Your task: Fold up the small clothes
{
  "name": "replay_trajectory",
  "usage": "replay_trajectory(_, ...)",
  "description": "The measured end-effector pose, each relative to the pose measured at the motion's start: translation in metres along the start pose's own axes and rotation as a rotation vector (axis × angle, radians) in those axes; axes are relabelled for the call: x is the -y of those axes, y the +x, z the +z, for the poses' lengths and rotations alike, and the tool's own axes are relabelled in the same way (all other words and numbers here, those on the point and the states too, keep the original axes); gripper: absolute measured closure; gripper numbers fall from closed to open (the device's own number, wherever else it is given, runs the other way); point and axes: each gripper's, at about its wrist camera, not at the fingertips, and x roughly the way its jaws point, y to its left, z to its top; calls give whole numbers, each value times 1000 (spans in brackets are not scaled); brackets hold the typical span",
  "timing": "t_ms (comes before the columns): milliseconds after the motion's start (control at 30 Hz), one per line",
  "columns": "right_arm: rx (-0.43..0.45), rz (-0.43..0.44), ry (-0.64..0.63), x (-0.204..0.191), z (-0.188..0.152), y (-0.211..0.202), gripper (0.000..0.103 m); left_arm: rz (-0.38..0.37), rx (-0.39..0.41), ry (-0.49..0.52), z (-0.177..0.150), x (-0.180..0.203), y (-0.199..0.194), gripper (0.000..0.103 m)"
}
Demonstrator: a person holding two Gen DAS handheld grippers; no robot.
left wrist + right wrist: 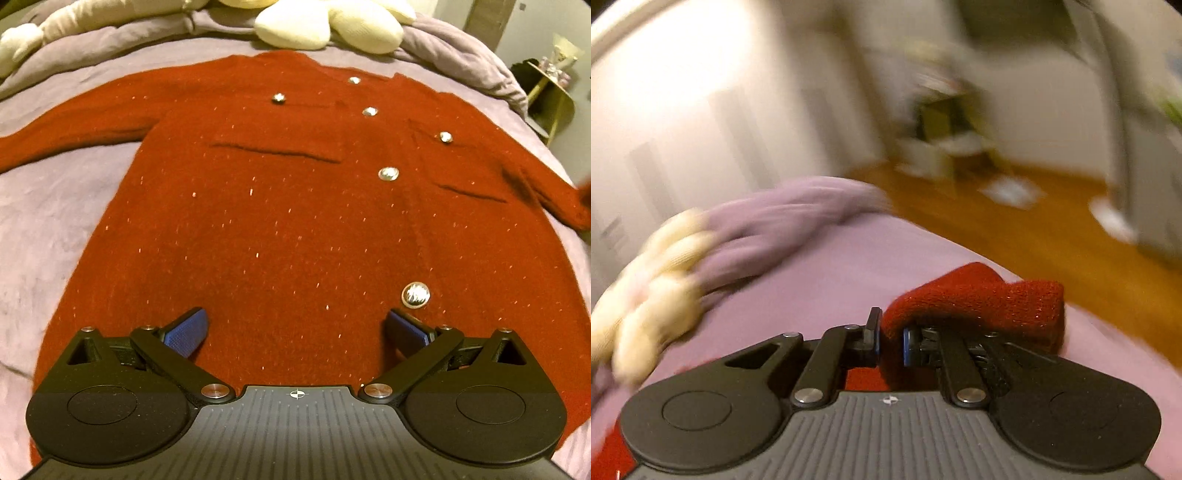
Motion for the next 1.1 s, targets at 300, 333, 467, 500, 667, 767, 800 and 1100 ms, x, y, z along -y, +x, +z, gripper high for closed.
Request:
replay_trajectory(300, -266, 458, -355, -170, -67, -18, 47, -234, 133, -24, 67, 6, -3, 0)
replay_trajectory(333, -290, 447, -321, -165, -72, -18, 49, -257, 145, -25, 76, 9, 2, 0)
replay_trajectory(467, -395, 403, -145, -127, -89, -22, 58, -370, 116, -44, 117, 24, 40, 0)
replay_trajectory(500, -410, 396, -103, -115, -92, -23, 58, -394, 97, -61, 127, 29, 53, 0)
replay_trajectory(667, -435, 378, 102, -74, -101, -25, 58, -426, 9, -155, 154, 52, 107, 23)
replay_trajectory(767, -448, 388, 170, -54, -107, -30, 58, -450, -85, -193, 161, 62, 136, 33)
replay_trajectory(800, -448, 393, 183, -51, -107, -29, 58, -441, -113, -201, 161, 64, 142, 40)
replay_trajectory(1100, -469, 418, 286, -51, -112, -13, 58, -452, -127, -281, 174, 69, 154, 85)
